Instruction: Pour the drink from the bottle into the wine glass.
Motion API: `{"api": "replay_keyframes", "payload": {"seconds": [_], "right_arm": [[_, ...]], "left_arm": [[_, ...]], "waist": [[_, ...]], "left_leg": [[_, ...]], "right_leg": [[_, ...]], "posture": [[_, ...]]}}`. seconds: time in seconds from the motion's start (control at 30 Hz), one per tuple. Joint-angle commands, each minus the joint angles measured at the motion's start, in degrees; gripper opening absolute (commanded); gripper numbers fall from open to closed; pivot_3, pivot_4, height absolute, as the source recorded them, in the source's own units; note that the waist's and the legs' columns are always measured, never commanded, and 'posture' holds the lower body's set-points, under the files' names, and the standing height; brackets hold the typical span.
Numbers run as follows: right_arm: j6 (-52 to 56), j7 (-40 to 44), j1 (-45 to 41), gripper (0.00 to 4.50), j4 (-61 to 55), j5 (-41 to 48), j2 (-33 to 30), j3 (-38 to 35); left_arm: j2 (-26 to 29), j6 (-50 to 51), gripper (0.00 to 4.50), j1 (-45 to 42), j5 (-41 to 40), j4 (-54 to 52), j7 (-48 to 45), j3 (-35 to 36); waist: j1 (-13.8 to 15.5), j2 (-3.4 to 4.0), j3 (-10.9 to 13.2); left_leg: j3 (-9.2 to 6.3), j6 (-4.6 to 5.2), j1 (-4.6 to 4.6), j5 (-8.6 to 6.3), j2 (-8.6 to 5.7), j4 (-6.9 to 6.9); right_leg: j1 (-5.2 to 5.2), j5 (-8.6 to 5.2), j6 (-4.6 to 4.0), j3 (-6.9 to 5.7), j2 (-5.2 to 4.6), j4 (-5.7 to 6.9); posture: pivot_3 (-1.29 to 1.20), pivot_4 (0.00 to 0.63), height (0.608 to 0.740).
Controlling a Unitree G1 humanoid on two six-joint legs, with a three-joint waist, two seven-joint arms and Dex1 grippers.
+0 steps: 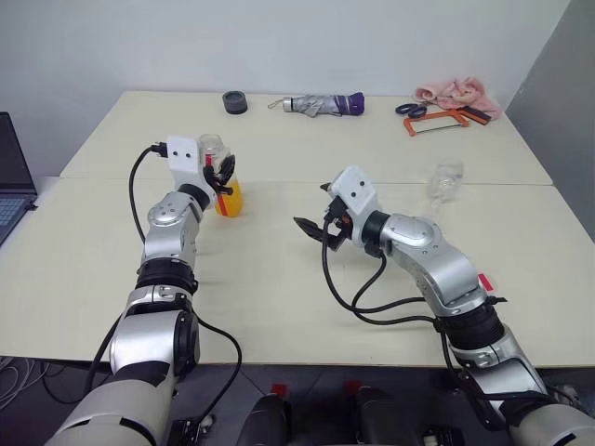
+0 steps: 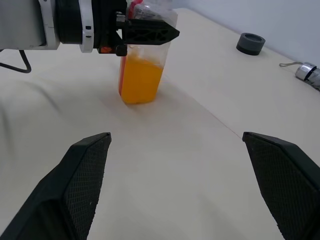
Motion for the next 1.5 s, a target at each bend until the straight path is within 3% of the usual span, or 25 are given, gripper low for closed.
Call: {"api": "replay_keyframes", "payload": {"seconds": [0.03, 0.1, 0.4, 1.0, 1.27, 1.5], "right_arm": [[-0.8, 0.0, -1.0, 4.50, -1.9, -0.5, 0.6, -0.3], [-0.5, 0.1, -0.9, 4.50, -2.3, -0.7, 0.8, -0.5], [1.0, 0.2, -0.2, 4.50, -4.1, -0.2, 0.6, -1.6], [3.6, 2.3, 3.3, 4.50, -9.3, 1.2, -2.2, -2.6], [9.8, 1.8, 8.1, 4.50, -15.7, 4.7, -4.3, -6.3], [18.3, -1.7, 9.3, 4.50, -19.9, 9.8, -4.7, -15.8]], "left_arm": [[0.4, -2.0, 1.72, 0.3, 1.1, 0.2, 0.9, -0.6], [0.3, -2.5, 1.72, 0.6, 0.8, 0.1, 1.0, -0.3], [-0.6, -2.9, 4.48, 4.2, -0.2, -3.7, 1.8, 0.3], [-0.6, 1.9, 4.48, 15.6, 1.1, -16.5, 6.8, -0.2], [1.1, 11.1, 4.48, 26.5, -1.2, -32.2, 4.8, 0.6], [2.0, 20.2, 4.48, 36.2, -7.1, -48.6, -2.2, -0.4]], "waist": [[0.0, 0.00, 0.0], [-0.1, 0.00, 0.0], [-0.5, 0.00, 0.0], [-0.7, -0.01, 0.0], [-0.6, -0.01, 0.0], [-0.4, -0.01, 0.0]], "left_leg": [[0.00, 0.00, 0.00, 0.00, 0.00, 0.00], [0.00, 0.00, 0.01, 0.00, 0.00, 0.00], [-0.01, -0.01, 0.02, 0.00, 0.02, -0.01], [-0.02, -0.01, 0.02, 0.00, 0.06, -0.03], [-0.03, 0.00, 0.03, 0.00, 0.14, -0.05], [-0.04, 0.01, 0.03, 0.00, 0.13, -0.05]], "right_leg": [[0.00, 0.00, 0.00, 0.00, 0.00, 0.00], [0.00, 0.00, 0.00, 0.01, 0.00, 0.01], [-0.01, 0.00, 0.00, 0.00, 0.00, 0.03], [0.00, 0.00, 0.00, 0.03, -0.01, 0.03], [0.00, 0.00, 0.00, 0.06, -0.05, 0.03], [0.05, 0.00, 0.00, 0.08, -0.10, 0.00]], "posture": [[0.00, 0.150, 0.740], [0.00, 0.150, 0.740], [0.00, 0.150, 0.740], [0.00, 0.150, 0.740], [0.00, 0.150, 0.740], [0.00, 0.150, 0.740]]}}
